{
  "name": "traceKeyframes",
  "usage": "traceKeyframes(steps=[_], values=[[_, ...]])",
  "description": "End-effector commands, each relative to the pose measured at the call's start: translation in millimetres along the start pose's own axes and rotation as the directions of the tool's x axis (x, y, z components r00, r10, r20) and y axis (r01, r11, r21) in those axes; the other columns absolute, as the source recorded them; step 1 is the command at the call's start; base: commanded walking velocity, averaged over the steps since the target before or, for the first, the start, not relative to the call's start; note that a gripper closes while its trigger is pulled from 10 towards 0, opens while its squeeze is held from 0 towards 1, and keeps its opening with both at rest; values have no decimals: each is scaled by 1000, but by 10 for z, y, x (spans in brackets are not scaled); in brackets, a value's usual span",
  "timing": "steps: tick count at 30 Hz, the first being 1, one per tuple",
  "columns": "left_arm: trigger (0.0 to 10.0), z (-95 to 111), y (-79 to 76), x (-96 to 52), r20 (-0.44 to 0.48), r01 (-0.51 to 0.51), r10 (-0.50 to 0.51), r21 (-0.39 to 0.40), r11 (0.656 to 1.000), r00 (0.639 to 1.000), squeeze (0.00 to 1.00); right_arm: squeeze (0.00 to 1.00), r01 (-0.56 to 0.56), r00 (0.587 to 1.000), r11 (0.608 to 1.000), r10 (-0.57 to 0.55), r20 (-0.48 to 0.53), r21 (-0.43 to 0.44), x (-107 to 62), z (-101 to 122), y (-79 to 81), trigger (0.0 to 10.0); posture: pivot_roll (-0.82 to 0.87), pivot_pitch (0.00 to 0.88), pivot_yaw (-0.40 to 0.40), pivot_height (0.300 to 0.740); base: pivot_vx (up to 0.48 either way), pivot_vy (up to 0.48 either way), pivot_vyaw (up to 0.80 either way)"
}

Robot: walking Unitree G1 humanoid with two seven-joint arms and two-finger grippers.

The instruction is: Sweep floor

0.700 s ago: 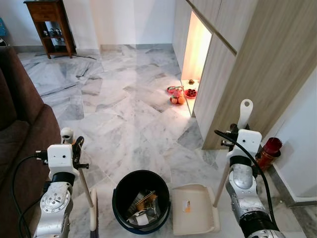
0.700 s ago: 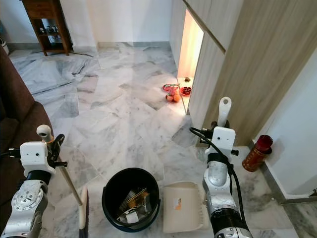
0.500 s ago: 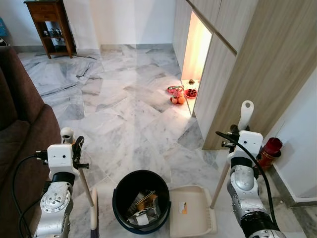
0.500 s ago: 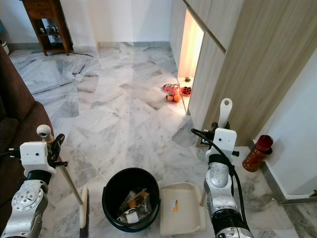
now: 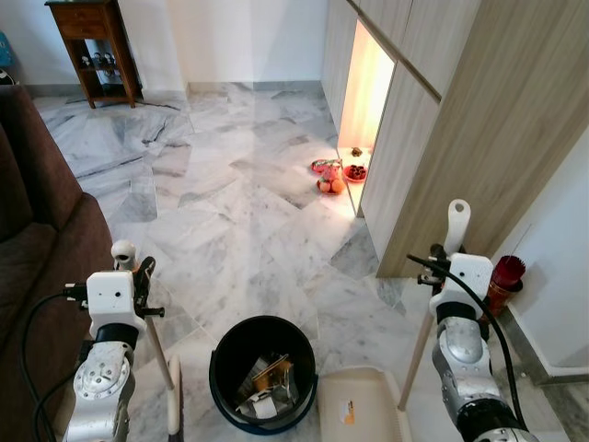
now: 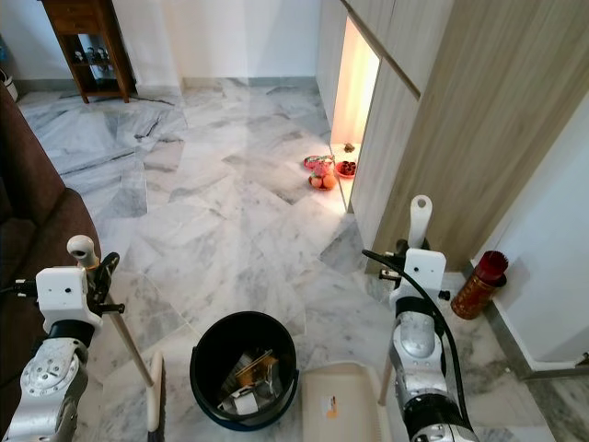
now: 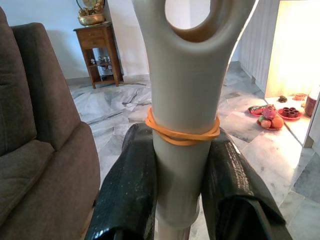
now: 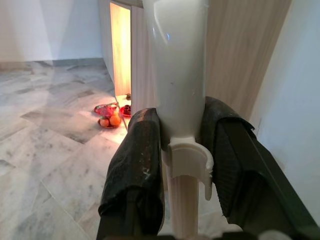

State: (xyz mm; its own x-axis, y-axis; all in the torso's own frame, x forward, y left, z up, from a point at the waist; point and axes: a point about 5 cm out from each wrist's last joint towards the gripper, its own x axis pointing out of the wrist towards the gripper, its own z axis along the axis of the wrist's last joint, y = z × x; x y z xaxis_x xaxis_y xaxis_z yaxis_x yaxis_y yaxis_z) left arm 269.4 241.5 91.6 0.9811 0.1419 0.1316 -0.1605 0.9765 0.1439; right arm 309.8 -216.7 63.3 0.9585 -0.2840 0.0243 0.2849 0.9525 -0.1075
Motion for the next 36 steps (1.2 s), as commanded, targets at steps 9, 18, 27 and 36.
traceKeyframes(steps=[9,18,27,36], values=[[10000,108,24,24,52,-13,13,-8,1000,999,0,0,22,1000,999,-23,20,27,41,25,-87,10000,111,0,-14,740,0,0,0],[10000,111,26,28,52,-11,11,-5,1000,999,0,0,12,1000,1000,-13,19,26,44,19,-85,10000,107,0,-13,740,0,0,0],[10000,109,19,25,52,4,-4,4,1000,999,0,0,2,1000,1000,-2,20,29,40,16,-51,10000,99,0,-4,740,0,0,0],[10000,115,5,5,55,17,-18,8,1000,998,0,0,-1,1000,1000,1,26,28,25,8,-56,10000,96,0,3,740,0,0,0]])
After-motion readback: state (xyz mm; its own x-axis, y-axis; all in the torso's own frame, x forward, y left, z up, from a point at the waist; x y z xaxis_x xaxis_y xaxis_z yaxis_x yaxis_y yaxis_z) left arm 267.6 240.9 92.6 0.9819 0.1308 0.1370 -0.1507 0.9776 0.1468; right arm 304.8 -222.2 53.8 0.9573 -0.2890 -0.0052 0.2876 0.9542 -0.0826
